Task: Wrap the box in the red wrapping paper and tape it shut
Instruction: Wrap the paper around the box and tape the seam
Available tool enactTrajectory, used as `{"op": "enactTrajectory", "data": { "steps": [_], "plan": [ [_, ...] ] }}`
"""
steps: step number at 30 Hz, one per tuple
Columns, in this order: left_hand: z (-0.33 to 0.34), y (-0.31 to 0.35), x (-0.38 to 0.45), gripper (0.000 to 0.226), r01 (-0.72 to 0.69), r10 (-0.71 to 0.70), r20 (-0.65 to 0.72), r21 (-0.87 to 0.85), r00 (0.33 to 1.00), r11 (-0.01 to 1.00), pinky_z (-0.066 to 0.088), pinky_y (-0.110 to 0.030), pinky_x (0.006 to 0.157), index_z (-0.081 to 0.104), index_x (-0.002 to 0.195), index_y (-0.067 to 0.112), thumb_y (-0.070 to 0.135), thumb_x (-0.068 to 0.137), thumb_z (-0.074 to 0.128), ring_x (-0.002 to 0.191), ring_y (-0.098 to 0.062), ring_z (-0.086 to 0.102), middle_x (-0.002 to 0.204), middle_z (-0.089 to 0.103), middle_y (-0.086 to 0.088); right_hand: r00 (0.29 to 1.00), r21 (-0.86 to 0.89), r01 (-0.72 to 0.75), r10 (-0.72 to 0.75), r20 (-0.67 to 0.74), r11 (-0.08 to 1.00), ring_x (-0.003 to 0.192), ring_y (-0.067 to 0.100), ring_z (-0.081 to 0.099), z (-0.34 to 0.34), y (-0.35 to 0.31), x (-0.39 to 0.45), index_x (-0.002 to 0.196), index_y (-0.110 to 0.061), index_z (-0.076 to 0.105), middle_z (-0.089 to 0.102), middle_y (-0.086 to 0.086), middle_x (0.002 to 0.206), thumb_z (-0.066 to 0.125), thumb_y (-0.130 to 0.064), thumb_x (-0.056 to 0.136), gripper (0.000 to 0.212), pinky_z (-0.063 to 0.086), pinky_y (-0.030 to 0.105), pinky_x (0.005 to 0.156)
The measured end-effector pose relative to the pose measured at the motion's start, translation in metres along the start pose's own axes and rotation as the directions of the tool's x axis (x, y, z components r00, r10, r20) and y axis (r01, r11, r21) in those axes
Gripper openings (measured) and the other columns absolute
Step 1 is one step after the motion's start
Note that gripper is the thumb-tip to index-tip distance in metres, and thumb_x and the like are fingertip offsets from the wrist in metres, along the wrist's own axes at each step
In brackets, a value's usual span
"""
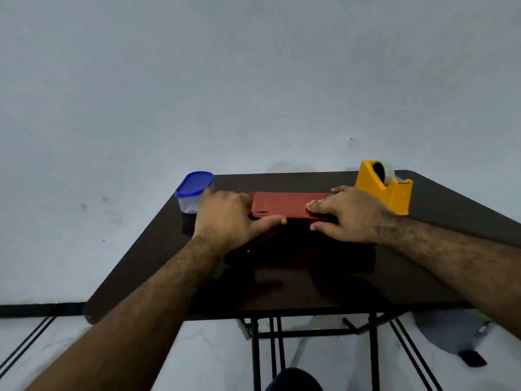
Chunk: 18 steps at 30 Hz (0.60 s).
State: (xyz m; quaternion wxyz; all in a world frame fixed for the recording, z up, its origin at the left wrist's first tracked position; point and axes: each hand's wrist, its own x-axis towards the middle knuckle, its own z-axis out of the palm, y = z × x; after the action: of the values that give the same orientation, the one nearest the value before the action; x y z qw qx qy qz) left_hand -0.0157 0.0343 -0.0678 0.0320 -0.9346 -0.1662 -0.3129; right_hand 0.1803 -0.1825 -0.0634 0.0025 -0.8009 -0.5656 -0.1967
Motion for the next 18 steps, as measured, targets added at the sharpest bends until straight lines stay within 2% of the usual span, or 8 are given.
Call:
{"op": "enactTrajectory", "data": {
  "steps": [1,3,4,5,7,10,15,18],
  "plan": [
    [0.001,-0.007,0.007,0.066,0.077,-0.087,-0.053,-0.158,0.995,0.984,0.049,-0.036,0.084,0.069,0.074,0.028,0.087,0.091,0.042,0.07,-0.017,0.065,0.067,0.067,0.007,1.0,0.018,-0.001,0.001,-0.017,1.0,0.131,0.005,0.059,0.0,-0.001,-0.001,0.148,-0.03,0.058,0.065,-0.015,0.141,0.044,-0.072,0.093,0.069,0.033,0.033,0.122],
    [0.01,-0.024,0.034,0.039,0.258,-0.287,0.015,-0.481,0.958,0.838,0.055,-0.037,0.095,0.076,0.113,0.02,0.049,0.105,0.053,0.102,-0.021,0.072,0.107,0.078,-0.001,1.0,0.055,-0.001,0.003,-0.029,0.998,0.133,0.005,0.057,0.001,-0.001,-0.002,0.148,-0.03,0.057,0.063,-0.015,0.143,0.055,-0.064,0.097,0.062,0.033,0.032,0.122],
    [0.014,-0.033,0.049,0.034,0.352,-0.325,0.146,-0.515,0.934,0.781,0.053,-0.033,0.101,0.069,0.134,0.017,0.023,0.104,0.055,0.119,-0.022,0.067,0.131,0.072,-0.004,1.0,0.065,-0.004,0.006,-0.023,0.998,0.134,0.004,0.057,0.0,-0.002,-0.002,0.148,-0.03,0.057,0.063,-0.016,0.143,0.057,-0.062,0.097,0.061,0.033,0.032,0.122],
    [0.016,-0.041,0.06,0.051,0.403,-0.299,0.28,-0.481,0.912,0.779,0.051,-0.03,0.103,0.06,0.147,0.018,0.004,0.098,0.052,0.128,-0.024,0.063,0.145,0.064,-0.004,1.0,0.07,-0.005,0.006,-0.018,0.998,0.134,0.004,0.057,-0.001,-0.002,-0.002,0.149,-0.03,0.057,0.063,-0.016,0.143,0.058,-0.062,0.097,0.06,0.034,0.032,0.122],
    [0.025,-0.054,0.076,0.07,0.392,-0.188,0.477,-0.375,0.859,0.84,0.051,-0.027,0.103,0.052,0.154,0.022,-0.01,0.092,0.053,0.134,-0.023,0.059,0.155,0.055,-0.003,1.0,0.066,-0.007,0.008,-0.015,0.998,0.132,0.005,0.058,-0.003,-0.003,-0.001,0.148,-0.031,0.057,0.063,-0.016,0.142,0.059,-0.062,0.097,0.06,0.036,0.031,0.12],
    [0.042,-0.067,0.083,0.071,0.302,-0.044,0.548,-0.391,0.836,0.87,0.054,-0.021,0.092,0.057,0.147,0.02,-0.012,0.085,0.069,0.12,-0.015,0.065,0.14,0.066,-0.004,1.0,0.05,-0.016,0.017,-0.008,0.999,0.129,0.008,0.06,-0.009,-0.005,0.0,0.147,-0.032,0.059,0.066,-0.016,0.138,0.061,-0.061,0.096,0.058,0.037,0.022,0.109],
    [0.051,-0.074,0.08,0.031,0.276,-0.127,0.381,-0.368,0.916,0.888,0.058,-0.03,0.092,0.079,0.108,0.017,-0.004,0.085,0.073,0.094,-0.016,0.073,0.096,0.077,0.003,0.998,0.061,-0.054,0.053,0.02,0.997,0.126,0.007,0.061,-0.016,-0.002,0.004,0.146,-0.036,0.06,0.068,-0.017,0.135,0.062,-0.062,0.095,0.057,0.034,0.015,0.094],
    [0.052,-0.075,0.076,0.027,0.327,-0.246,0.316,-0.238,0.916,0.914,0.059,-0.035,0.092,0.079,0.105,0.018,0.001,0.088,0.067,0.101,-0.021,0.072,0.1,0.077,0.0,0.997,0.087,-0.067,0.064,0.036,0.994,0.129,0.006,0.059,-0.016,-0.002,0.003,0.146,-0.038,0.059,0.065,-0.02,0.139,0.063,-0.062,0.094,0.057,0.04,0.02,0.103]
  ]
}}
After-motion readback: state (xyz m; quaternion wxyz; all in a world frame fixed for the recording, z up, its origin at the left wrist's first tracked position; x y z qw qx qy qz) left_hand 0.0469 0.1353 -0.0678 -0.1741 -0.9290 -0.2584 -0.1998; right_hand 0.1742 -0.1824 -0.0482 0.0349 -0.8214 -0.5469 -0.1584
